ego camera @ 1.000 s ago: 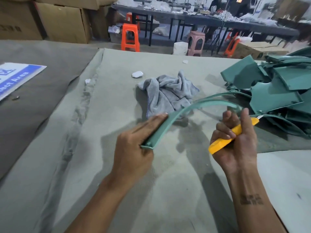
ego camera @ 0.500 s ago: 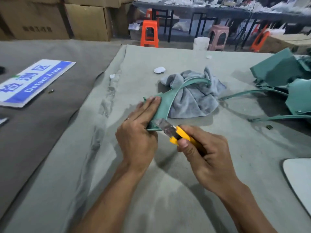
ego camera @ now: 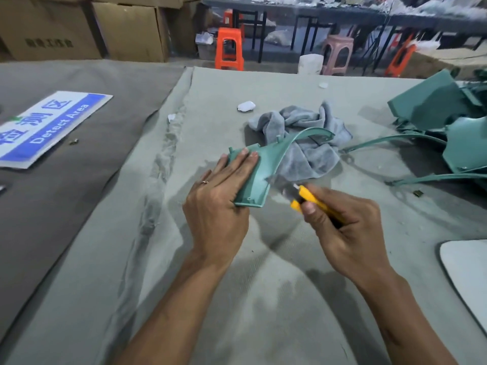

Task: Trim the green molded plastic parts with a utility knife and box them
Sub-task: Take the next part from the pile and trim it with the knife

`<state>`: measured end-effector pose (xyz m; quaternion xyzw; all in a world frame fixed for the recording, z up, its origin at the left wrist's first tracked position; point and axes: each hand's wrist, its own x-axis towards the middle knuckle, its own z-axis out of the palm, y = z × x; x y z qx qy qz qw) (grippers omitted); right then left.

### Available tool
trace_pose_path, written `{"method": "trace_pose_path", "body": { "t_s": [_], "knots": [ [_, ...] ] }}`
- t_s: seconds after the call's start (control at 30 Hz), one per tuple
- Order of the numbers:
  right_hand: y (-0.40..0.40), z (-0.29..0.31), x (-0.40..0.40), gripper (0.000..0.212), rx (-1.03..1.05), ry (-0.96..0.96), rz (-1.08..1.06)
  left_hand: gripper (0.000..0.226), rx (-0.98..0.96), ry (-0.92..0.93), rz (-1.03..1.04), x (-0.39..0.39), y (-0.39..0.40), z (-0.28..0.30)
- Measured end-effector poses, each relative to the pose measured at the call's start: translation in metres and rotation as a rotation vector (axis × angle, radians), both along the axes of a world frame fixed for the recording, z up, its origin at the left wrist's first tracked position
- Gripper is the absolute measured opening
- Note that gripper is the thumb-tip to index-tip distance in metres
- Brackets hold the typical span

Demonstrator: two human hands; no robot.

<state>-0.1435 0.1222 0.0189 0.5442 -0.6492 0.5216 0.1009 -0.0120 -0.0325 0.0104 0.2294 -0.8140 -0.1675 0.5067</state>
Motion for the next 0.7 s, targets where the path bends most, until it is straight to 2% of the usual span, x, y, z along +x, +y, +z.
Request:
{"method": "trace_pose_path", "body": {
  "t_s": [0.1, 0.23, 0.3, 0.37, 0.47, 0.5, 0.63, 0.7],
  "knots": [
    [0.001, -0.005, -0.010, 0.028, -0.054, 0.016, -0.235, 0.050, -0.028, 0.005, -0.012, 0.002, -0.002, -0.001],
    [0.009, -0.004, -0.015, 0.022, -0.072, 0.063, 0.039, 0.046, -0.080, 0.007, -0.042, 0.000, -0.002, -0.003],
    [0.008, -0.007, -0.016, 0.019, -0.053, 0.038, 0.089, 0.046, -0.092, 0.016, -0.062, -0.001, -0.002, -0.005],
    [0.004, -0.011, -0.019, 0.022, -0.075, 0.003, -0.043, 0.050, -0.076, 0.043, -0.085, -0.001, -0.003, -0.006],
    [0.007, -0.011, -0.026, 0.029, -0.090, 0.060, -0.303, 0.051, -0.058, 0.067, -0.122, -0.001, -0.005, -0.006],
    [0.009, -0.009, -0.027, 0.028, -0.102, 0.083, -0.282, 0.052, -0.053, 0.066, -0.124, -0.001, -0.005, -0.006],
    [0.015, -0.001, -0.019, 0.021, -0.086, 0.082, 0.060, 0.056, -0.062, 0.055, -0.122, -0.002, -0.003, -0.005],
    [0.010, -0.001, -0.013, 0.020, -0.033, 0.092, 0.059, 0.049, -0.098, 0.044, -0.128, -0.001, -0.004, -0.006]
  ]
}}
